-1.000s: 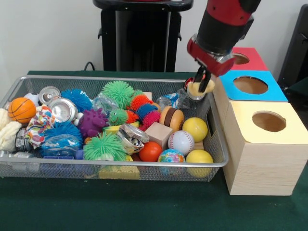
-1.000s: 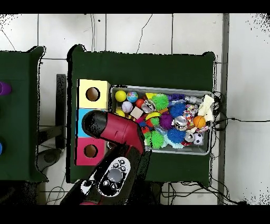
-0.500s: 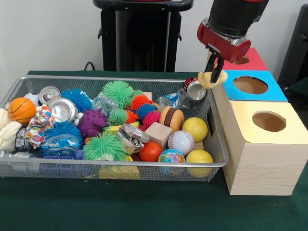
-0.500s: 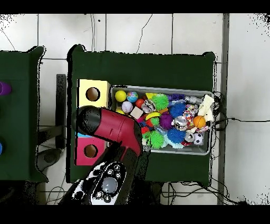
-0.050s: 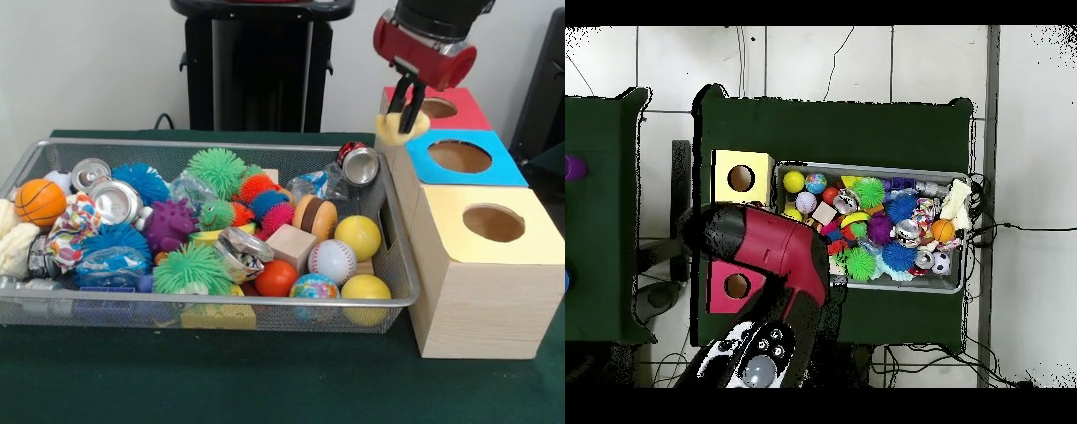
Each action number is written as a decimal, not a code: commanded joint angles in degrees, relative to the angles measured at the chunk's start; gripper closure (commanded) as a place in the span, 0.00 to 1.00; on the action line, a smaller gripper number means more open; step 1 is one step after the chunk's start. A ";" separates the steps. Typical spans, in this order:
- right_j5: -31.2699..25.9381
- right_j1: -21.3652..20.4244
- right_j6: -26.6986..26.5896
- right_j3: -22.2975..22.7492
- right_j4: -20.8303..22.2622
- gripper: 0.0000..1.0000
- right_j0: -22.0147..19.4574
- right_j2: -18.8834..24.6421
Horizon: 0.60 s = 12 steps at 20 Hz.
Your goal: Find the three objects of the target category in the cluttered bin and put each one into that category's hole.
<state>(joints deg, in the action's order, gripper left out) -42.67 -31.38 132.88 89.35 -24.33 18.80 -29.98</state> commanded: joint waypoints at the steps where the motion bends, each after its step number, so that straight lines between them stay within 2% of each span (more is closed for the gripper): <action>1: -6.48 -2.78 12.99 3.20 0.30 1.00 2.34 2.01; 12: 1.73 -4.13 14.68 10.78 -1.87 1.00 6.30 2.32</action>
<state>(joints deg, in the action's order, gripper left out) -42.73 -35.66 132.88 92.69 -24.64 25.11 -30.93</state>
